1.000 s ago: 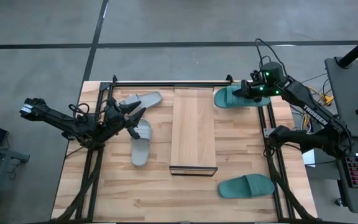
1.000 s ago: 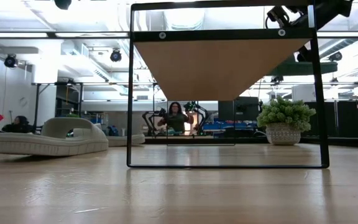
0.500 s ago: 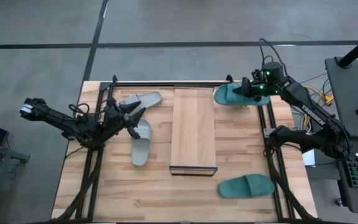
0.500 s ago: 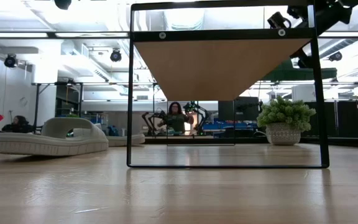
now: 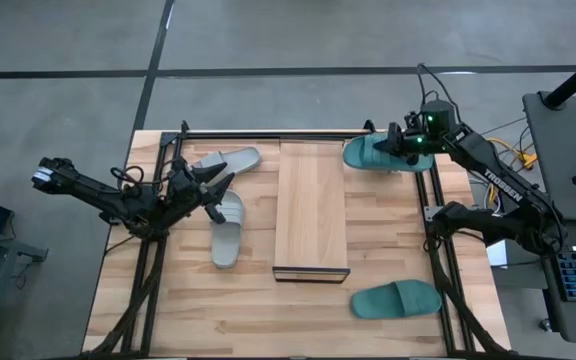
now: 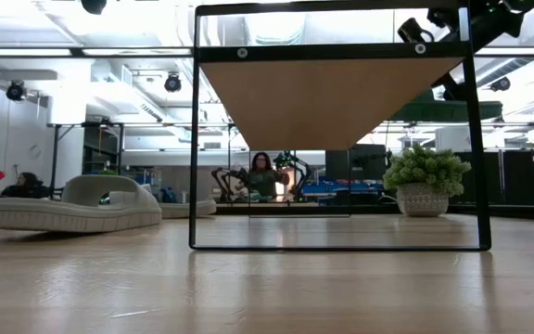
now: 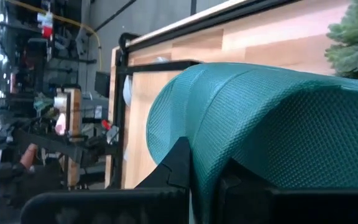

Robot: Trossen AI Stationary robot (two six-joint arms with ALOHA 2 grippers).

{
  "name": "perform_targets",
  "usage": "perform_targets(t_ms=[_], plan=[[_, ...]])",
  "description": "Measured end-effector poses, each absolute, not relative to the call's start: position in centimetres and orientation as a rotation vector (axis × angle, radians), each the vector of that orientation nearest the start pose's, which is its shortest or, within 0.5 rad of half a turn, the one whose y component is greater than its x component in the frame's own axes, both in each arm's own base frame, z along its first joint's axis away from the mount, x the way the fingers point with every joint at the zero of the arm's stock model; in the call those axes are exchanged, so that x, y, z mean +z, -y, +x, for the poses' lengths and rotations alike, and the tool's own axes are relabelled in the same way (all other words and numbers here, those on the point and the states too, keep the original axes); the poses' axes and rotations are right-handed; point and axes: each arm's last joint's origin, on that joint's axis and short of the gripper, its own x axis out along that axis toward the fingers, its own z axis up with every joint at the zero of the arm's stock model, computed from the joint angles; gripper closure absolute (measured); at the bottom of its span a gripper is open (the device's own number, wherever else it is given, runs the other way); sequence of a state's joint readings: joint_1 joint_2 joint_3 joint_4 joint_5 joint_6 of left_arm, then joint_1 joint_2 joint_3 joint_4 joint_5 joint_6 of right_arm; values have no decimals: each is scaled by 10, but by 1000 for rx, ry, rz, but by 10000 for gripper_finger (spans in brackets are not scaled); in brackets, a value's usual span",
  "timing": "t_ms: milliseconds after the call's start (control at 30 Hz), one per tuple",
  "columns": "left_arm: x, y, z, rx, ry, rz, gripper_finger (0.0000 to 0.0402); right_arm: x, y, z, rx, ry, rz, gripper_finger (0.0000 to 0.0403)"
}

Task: Pick and place slides into the shelf
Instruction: Put the top green slide on the shelf

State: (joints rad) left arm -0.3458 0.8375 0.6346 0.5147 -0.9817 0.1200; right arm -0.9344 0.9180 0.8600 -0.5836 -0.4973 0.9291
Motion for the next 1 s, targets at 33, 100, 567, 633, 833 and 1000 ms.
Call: perform_targets(t_ms=[33, 100, 567, 633, 833, 1000], plan=[[335, 37, 173, 643, 212, -80, 260, 303, 139, 119, -651, -256, 1318, 392], [335, 37, 173, 643, 211, -80, 260, 305, 140, 120, -657, -233, 1311, 392], [335, 37, 173, 645, 211, -79, 260, 313, 129, 141, -631, -170, 1283, 392], [335, 37, 173, 647, 211, -80, 260, 315, 127, 146, -619, -147, 1271, 392], [335, 37, 172, 648, 212, -81, 260, 318, 120, 153, -620, -114, 1268, 392], [335, 36, 172, 666, 209, -83, 260, 320, 114, 159, -618, -96, 1270, 392]])
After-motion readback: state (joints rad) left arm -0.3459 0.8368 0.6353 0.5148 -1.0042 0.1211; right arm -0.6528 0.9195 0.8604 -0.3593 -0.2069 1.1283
